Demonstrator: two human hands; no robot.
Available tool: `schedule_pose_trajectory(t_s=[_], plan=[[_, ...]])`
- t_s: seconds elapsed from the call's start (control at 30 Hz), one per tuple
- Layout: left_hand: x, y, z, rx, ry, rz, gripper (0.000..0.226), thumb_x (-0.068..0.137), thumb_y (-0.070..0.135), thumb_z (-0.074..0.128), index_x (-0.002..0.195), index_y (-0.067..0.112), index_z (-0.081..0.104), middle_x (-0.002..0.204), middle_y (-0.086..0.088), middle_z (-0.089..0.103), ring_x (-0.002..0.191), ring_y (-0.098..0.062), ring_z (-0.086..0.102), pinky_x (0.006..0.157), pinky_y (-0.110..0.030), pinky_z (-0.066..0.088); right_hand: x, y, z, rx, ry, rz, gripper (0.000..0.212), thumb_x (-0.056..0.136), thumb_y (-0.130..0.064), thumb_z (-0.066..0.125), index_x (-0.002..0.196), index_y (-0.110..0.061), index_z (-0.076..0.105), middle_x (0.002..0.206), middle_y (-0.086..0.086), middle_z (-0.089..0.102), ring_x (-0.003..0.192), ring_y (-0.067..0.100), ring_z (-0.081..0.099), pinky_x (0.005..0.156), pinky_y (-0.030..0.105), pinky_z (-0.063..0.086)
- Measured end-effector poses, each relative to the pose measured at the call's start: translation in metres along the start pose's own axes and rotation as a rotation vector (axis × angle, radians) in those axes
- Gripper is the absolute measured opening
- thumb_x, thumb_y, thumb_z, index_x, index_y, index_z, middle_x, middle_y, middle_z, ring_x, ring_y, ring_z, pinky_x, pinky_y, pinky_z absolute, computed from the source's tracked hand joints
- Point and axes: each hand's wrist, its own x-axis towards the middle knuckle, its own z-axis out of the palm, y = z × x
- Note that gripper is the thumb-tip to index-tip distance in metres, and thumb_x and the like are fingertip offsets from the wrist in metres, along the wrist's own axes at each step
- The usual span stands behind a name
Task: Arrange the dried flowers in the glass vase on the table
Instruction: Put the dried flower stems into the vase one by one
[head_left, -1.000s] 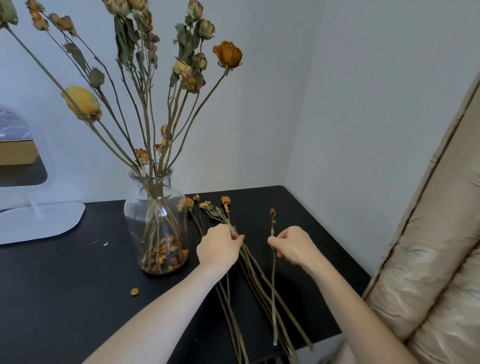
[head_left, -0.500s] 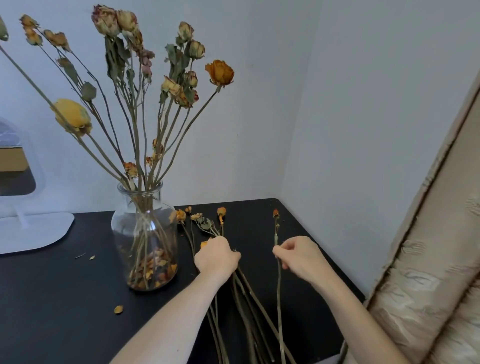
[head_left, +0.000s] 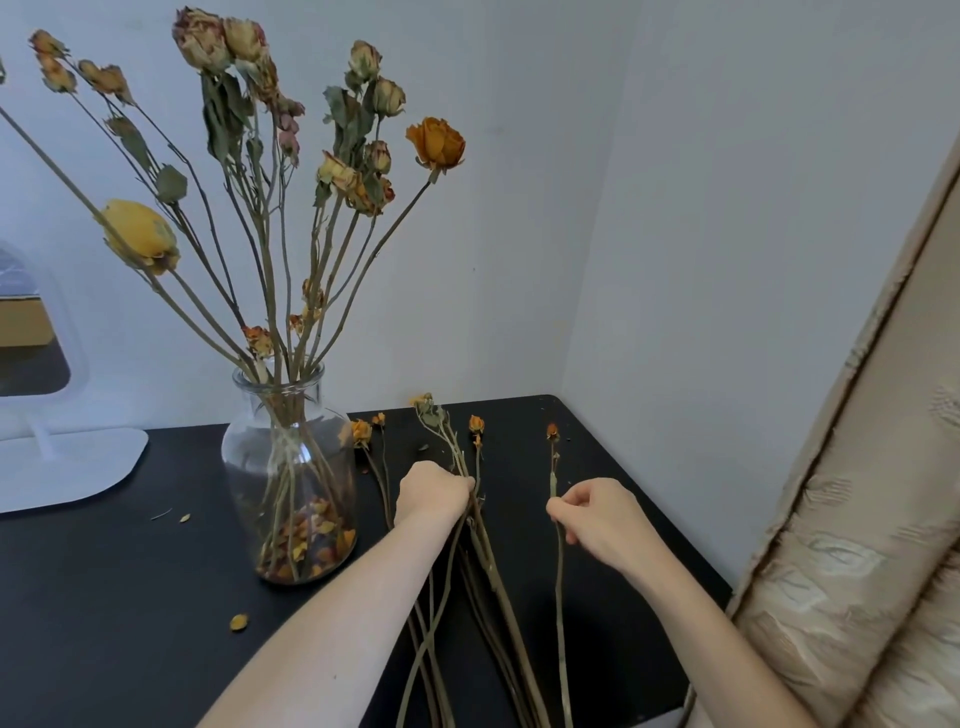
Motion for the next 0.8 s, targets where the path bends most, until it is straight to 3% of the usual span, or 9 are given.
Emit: schedule_pose_trajectory(t_s=[0.17, 0.33, 0.43, 0.57, 0.67, 0.8], plan=[[0.003, 0.003, 0.001, -0.148, -0.043, -0.058, 0.024, 0.081, 0.025, 0.071, 0.096, 0.005, 0.07, 0.093, -0.006, 0.063, 0.089, -0.025, 0.059, 0.08, -0.033, 0.048, 0.001, 0.0, 0.003, 0.004, -0.008, 0.001, 0.02, 0.085, -0.025, 0.061, 0.068, -0.015, 0.063, 0.057, -0.005, 0.057, 0.05, 0.003, 0.054, 0.053, 0.015, 0.038], [-0.013, 0.021, -0.001, -0.362, -0.091, -0.01, 0.015, 0.081, 0.028, 0.071, 0.075, 0.014, 0.074, 0.101, -0.007, 0.063, 0.113, -0.037, 0.055, 0.092, -0.041, 0.048, 0.004, 0.0, 0.0, 0.05, 0.024, 0.004, 0.018, 0.086, -0.026, 0.06, 0.072, -0.015, 0.064, 0.058, -0.005, 0.057, 0.052, 0.004, 0.054, 0.054, 0.015, 0.037], [-0.033, 0.038, -0.007, -0.475, -0.114, 0.082, 0.016, 0.082, 0.027, 0.069, 0.067, 0.02, 0.073, 0.109, -0.008, 0.063, 0.122, -0.039, 0.047, 0.102, -0.047, 0.04, 0.005, -0.002, -0.008, 0.108, 0.062, 0.009, 0.018, 0.087, -0.027, 0.058, 0.073, -0.016, 0.062, 0.059, -0.004, 0.056, 0.052, 0.004, 0.051, 0.053, 0.018, 0.036], [-0.062, 0.06, -0.023, -0.578, -0.153, 0.236, 0.013, 0.085, 0.026, 0.065, 0.076, 0.022, 0.073, 0.101, 0.003, 0.059, 0.123, -0.041, 0.043, 0.106, -0.051, 0.032, 0.006, -0.006, -0.018, 0.241, 0.156, 0.005, 0.02, 0.09, -0.025, 0.055, 0.075, -0.014, 0.061, 0.06, -0.001, 0.053, 0.055, 0.01, 0.05, 0.054, 0.021, 0.037], [-0.082, 0.073, -0.038, -0.594, -0.218, 0.329, 0.012, 0.085, 0.03, 0.063, 0.087, 0.022, 0.073, 0.104, -0.001, 0.056, 0.124, -0.044, 0.039, 0.107, -0.051, 0.03, 0.003, -0.01, -0.021, 0.329, 0.228, -0.002, 0.018, 0.091, -0.025, 0.054, 0.077, -0.014, 0.06, 0.063, 0.001, 0.053, 0.059, 0.012, 0.051, 0.054, 0.022, 0.038], [-0.11, 0.085, -0.059, -0.575, -0.323, 0.498, 0.013, 0.088, 0.03, 0.059, 0.089, 0.025, 0.071, 0.089, 0.015, 0.051, 0.117, -0.042, 0.04, 0.108, -0.049, 0.031, 0.0, -0.017, -0.021, 0.378, 0.268, -0.03, 0.02, 0.09, -0.023, 0.054, 0.075, -0.013, 0.06, 0.06, 0.001, 0.052, 0.056, 0.013, 0.05, 0.054, 0.023, 0.038]])
